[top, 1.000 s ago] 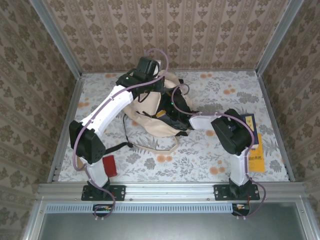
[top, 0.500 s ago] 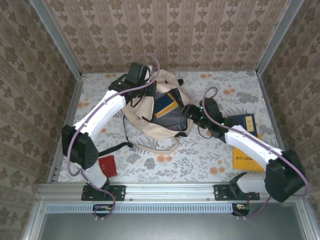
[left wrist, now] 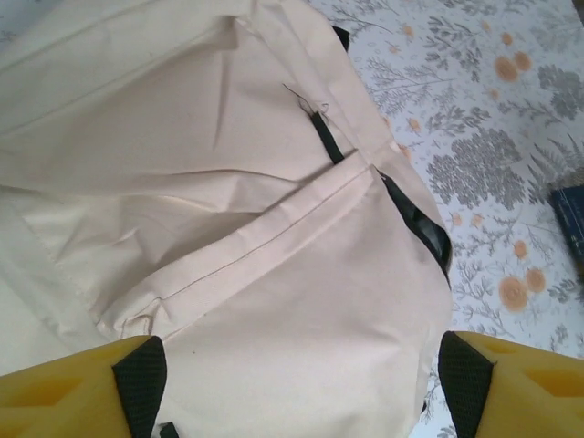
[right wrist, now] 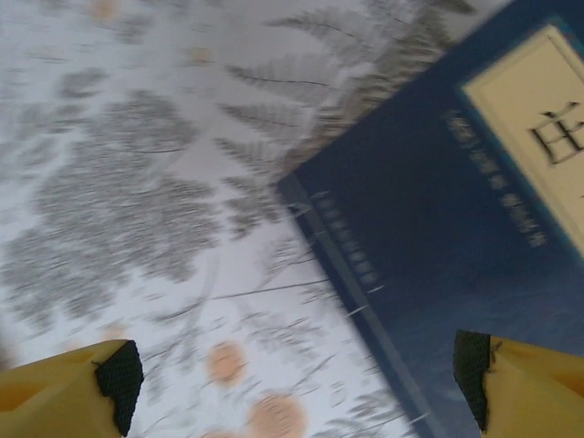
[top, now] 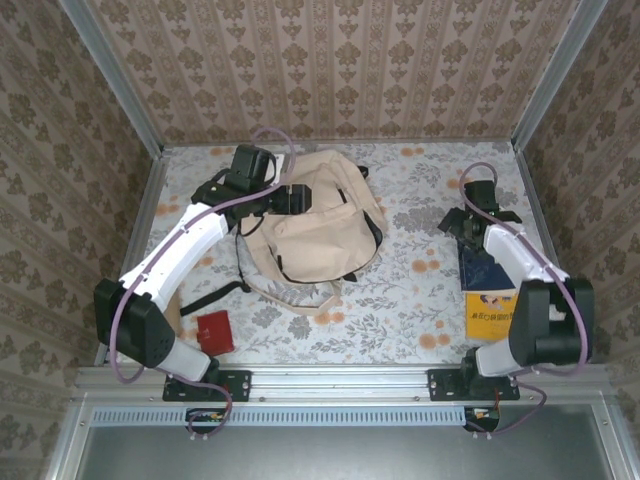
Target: Pack books, pencil case, and school supplies into a backpack
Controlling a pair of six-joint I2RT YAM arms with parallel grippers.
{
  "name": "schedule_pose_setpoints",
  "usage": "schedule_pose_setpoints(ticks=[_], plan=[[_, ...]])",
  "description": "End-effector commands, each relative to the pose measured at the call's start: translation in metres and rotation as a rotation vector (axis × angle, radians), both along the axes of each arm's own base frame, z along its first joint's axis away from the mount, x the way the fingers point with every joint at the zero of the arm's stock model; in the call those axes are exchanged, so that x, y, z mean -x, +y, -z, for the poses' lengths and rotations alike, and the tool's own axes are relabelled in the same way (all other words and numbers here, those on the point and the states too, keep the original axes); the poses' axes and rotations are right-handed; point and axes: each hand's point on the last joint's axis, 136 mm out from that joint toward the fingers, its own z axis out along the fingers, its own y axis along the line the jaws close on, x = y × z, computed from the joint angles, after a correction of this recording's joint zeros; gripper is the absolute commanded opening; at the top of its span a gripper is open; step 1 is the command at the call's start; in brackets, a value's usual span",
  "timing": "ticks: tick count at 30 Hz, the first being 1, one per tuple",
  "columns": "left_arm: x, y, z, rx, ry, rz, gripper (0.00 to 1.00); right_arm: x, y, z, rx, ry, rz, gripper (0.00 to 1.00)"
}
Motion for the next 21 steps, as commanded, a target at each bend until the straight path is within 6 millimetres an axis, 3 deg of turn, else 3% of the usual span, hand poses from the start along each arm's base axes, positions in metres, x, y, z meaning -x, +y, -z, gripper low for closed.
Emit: schedule_pose_setpoints(ticks=[1,4,9,11,19,21], plan=[[0.004,-0.011,-0.011,0.076,-0.002,0.039,0.83,0.006,-0.017,0.020,0.021,0.125,-0.003,0.93],[0.002,-0.018,-0.011,0.100,0.006,0.055,0.84,0.001,-0.007,0.042,-0.040,0.168,-0.029,0.92],[0.001,-0.033,-0.006,0.103,0.008,0.089,0.84,0.005,0.028,0.072,-0.149,0.233,-0.070,0.91],[0.000,-0.039,-0.004,0.096,0.016,0.097,0.84,-0.003,0.047,0.081,-0.242,0.205,-0.067,0.90],[-0.002,-0.060,0.009,0.090,0.054,0.115,0.85,-0.037,0.124,0.060,-0.477,0.127,-0.163,0.85],[-0.002,-0.064,0.011,0.094,0.060,0.120,0.85,-0.042,0.130,0.051,-0.493,0.110,-0.195,0.82]])
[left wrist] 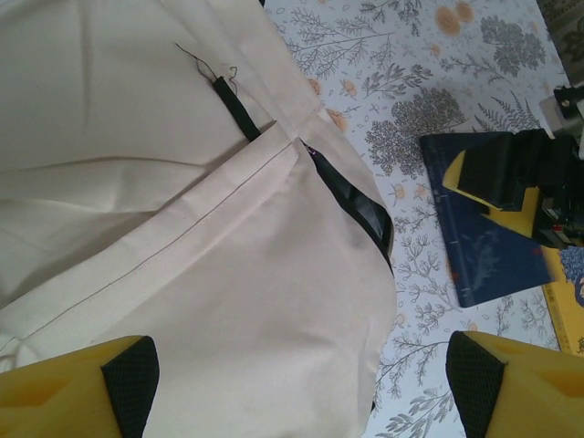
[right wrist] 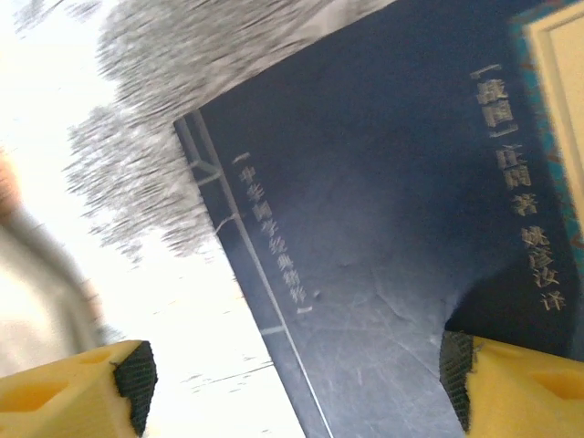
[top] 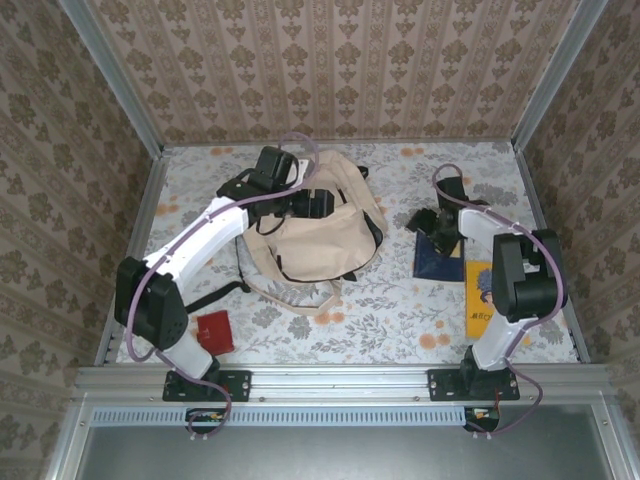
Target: Pack books, pencil case, and school supplies into a backpack
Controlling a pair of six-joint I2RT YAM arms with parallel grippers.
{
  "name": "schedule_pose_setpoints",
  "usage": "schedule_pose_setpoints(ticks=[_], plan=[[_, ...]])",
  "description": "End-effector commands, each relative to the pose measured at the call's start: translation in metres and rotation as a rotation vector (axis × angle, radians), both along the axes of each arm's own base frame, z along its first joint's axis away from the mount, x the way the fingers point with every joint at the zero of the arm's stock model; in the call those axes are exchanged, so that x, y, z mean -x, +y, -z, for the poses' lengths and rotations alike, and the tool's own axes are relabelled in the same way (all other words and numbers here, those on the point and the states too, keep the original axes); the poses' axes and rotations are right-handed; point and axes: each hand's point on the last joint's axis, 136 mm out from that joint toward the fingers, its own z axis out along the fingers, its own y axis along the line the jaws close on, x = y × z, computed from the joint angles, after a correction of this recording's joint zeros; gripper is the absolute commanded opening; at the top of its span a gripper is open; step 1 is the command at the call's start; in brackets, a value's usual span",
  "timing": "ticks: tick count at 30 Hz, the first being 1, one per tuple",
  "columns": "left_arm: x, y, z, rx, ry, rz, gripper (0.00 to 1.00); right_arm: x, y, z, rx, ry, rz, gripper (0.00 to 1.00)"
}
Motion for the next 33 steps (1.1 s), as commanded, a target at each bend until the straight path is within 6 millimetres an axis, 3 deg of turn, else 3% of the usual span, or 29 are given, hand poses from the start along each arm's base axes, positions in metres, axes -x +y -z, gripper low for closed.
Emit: schedule_pose_setpoints(ticks=[1,6,9,11,16,25,33], plan=[[-0.004,-0.012,-0.014,0.046,-0.014,0.006,0.85,0.003,0.024,-0.004,-0.114,0.038,-0.036,0.82],[-0.001,-0.020,-0.004,0.037,0.012,0.014,0.87,0.016,-0.042,-0.031,0.177,0.026,0.005,0.84],[0.000,-0.025,-0.001,0.029,0.021,0.025,0.88,0.028,-0.069,-0.032,0.289,0.068,0.017,0.85],[0.000,-0.030,0.001,0.023,0.023,0.034,0.88,0.036,-0.077,-0.025,0.324,0.115,0.004,0.83],[0.000,-0.039,0.004,0.020,0.035,0.047,0.89,0.049,-0.081,-0.005,0.340,0.182,-0.030,0.75],[-0.001,-0.045,0.008,0.022,0.050,0.056,0.89,0.045,-0.047,0.015,0.134,0.184,-0.145,0.67],[-0.001,-0.044,0.011,0.011,0.052,0.055,0.89,0.052,-0.061,0.021,0.194,0.229,-0.134,0.70]])
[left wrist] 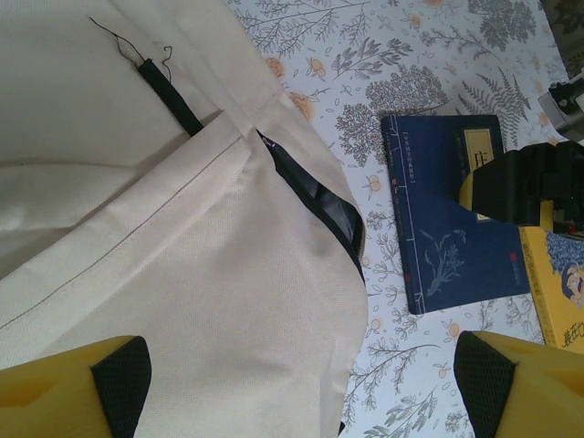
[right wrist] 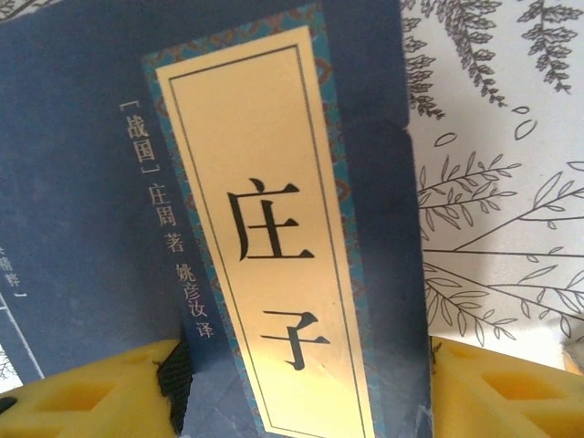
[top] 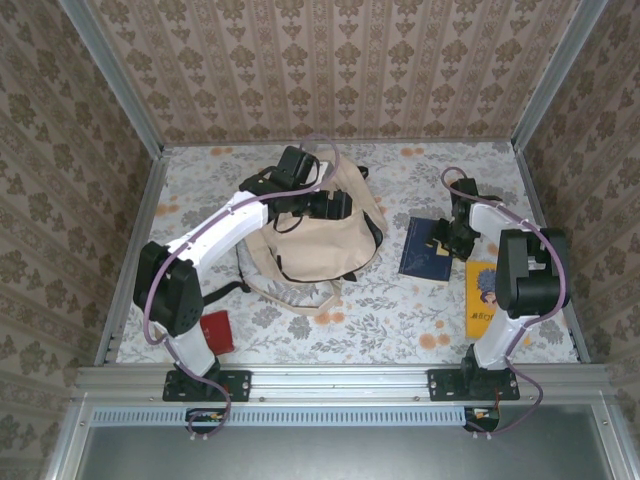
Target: Pack books, pencil case, and school supplies into a backpack
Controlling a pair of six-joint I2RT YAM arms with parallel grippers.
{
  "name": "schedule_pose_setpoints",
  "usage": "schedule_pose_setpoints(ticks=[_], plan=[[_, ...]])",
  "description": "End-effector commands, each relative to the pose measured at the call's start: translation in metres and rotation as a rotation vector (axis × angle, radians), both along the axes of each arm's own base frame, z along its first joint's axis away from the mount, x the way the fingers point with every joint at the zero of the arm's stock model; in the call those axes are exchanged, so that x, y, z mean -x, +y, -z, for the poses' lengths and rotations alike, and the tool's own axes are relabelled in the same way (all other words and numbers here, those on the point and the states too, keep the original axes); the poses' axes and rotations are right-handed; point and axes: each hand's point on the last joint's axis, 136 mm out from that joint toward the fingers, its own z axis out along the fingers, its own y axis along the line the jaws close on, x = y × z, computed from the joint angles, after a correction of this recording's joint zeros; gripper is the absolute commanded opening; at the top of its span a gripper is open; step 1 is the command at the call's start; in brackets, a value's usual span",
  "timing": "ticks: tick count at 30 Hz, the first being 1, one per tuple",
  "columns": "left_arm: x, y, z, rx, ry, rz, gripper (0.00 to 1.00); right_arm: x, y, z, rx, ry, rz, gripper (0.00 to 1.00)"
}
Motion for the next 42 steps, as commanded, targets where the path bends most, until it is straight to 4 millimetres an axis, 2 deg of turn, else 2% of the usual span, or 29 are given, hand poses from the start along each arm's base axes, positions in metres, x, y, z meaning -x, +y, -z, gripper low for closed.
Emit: schedule_pose_setpoints(ticks=[1,6,10,13,16,18,21,27,31,36,39,42], plan=[[-0.002,-0.004,-0.004,0.010,0.008,0.001,0.89,0.015,-0.009,0.008,0.047,0.064,-0.009,0.72],[-0.002,-0.005,-0.004,0.007,0.004,0.002,0.89,0.016,-0.018,0.001,0.096,0.051,0.004,0.83],[-0.003,-0.003,-0.002,0.003,0.007,-0.002,0.89,0.015,-0.003,0.010,-0.019,0.049,0.001,0.83],[-0.003,-0.002,-0.002,0.001,0.006,-0.004,0.89,0.016,0.005,0.019,-0.072,0.066,-0.002,0.79],[-0.002,-0.001,-0.001,0.000,0.007,-0.005,0.89,0.015,0.007,0.019,-0.085,0.060,-0.006,0.72],[-0.002,-0.001,0.000,-0.001,0.009,-0.004,0.89,0.013,0.007,0.016,-0.084,0.050,-0.009,0.65],[-0.002,-0.002,0.000,0.003,0.011,-0.004,0.89,0.012,0.004,0.009,-0.062,0.031,-0.010,0.49],[-0.003,-0.005,0.001,0.035,0.030,0.000,0.89,0.006,-0.001,-0.021,-0.027,-0.067,-0.010,0.15],[-0.006,-0.004,0.001,0.073,0.048,-0.004,0.89,0.001,0.005,-0.049,-0.055,-0.175,-0.029,0.01],[-0.009,-0.003,0.001,0.112,0.070,-0.010,0.89,-0.003,0.016,-0.083,-0.107,-0.299,-0.060,0.00],[-0.009,-0.008,0.001,0.142,0.082,0.003,0.89,-0.006,0.029,-0.105,-0.174,-0.368,-0.096,0.00],[-0.008,-0.017,0.000,0.155,0.088,0.031,0.89,0.000,0.021,-0.106,-0.132,-0.328,-0.061,0.01]])
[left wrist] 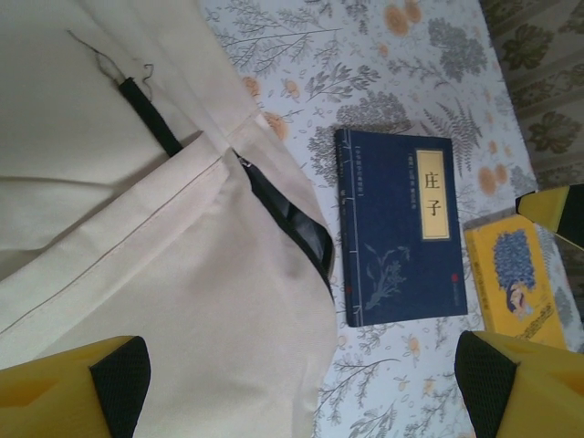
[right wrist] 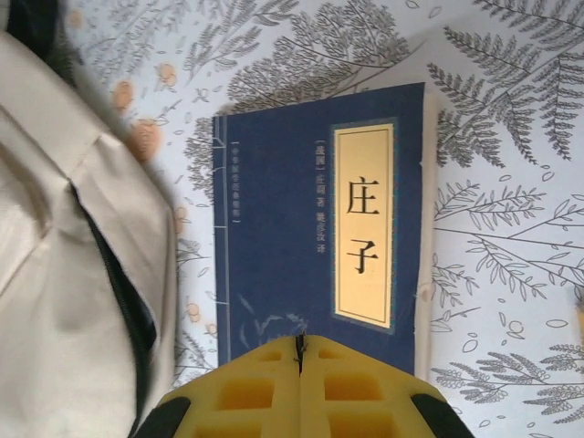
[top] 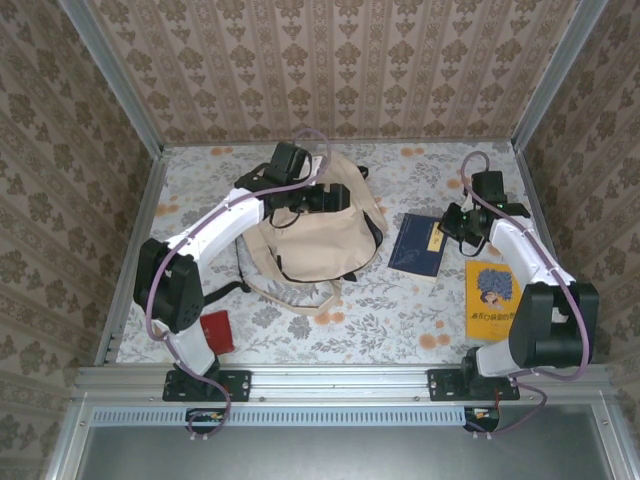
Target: Pack books, pencil case, and school supplies into a backpack
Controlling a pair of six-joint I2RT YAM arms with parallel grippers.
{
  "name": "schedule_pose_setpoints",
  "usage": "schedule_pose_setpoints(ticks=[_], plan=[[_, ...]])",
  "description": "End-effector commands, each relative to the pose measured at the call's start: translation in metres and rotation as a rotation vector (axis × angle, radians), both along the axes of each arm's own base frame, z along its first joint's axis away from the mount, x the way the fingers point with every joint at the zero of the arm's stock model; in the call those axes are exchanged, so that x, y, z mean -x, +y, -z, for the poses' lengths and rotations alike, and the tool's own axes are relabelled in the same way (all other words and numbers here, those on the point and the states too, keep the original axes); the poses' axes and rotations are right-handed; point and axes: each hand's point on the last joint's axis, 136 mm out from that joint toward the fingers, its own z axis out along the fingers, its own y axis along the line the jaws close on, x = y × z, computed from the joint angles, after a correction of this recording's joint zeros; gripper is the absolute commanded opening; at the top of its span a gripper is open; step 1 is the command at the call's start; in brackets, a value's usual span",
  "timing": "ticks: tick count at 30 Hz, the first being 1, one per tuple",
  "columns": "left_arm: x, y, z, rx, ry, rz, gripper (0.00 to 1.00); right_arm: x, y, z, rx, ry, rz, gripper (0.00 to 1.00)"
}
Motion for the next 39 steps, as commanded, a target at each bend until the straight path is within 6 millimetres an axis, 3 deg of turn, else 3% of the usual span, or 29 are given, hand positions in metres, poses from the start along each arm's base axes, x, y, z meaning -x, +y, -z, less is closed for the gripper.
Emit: schedule_pose_setpoints(ticks=[1,4,7,14,19,23,29,34,37,39], plan=[[0.004,-0.019,0.005,0.034,0.027,0.053,0.89,0.009,-0.003,0.002,0.024,0.060,0.008,0.16],[0.013,-0.045,0.004,0.013,0.018,0.109,0.86,0.017,-0.011,0.024,0.062,0.158,0.035,0.46],[0.022,-0.076,0.016,-0.013,0.044,0.161,0.80,0.021,-0.011,0.047,0.054,0.225,0.037,0.56],[0.040,-0.154,0.071,-0.049,0.136,0.224,0.53,0.022,-0.007,0.087,0.035,0.326,0.011,0.59],[0.053,-0.186,0.109,-0.089,0.169,0.250,0.29,0.023,-0.001,0.101,0.008,0.352,-0.010,0.55],[0.057,-0.190,0.144,-0.158,0.204,0.231,0.15,0.024,0.002,0.105,-0.008,0.361,-0.021,0.53],[0.062,-0.170,0.193,-0.282,0.277,0.184,0.03,0.024,0.012,0.111,-0.065,0.367,-0.047,0.50],[0.073,-0.162,0.213,-0.305,0.335,0.181,0.00,0.018,0.023,0.102,-0.128,0.333,-0.078,0.42],[0.078,-0.157,0.222,-0.306,0.365,0.179,0.00,0.015,0.028,0.092,-0.153,0.299,-0.093,0.34],[0.080,-0.156,0.226,-0.302,0.380,0.176,0.00,0.012,0.033,0.085,-0.176,0.272,-0.107,0.23]])
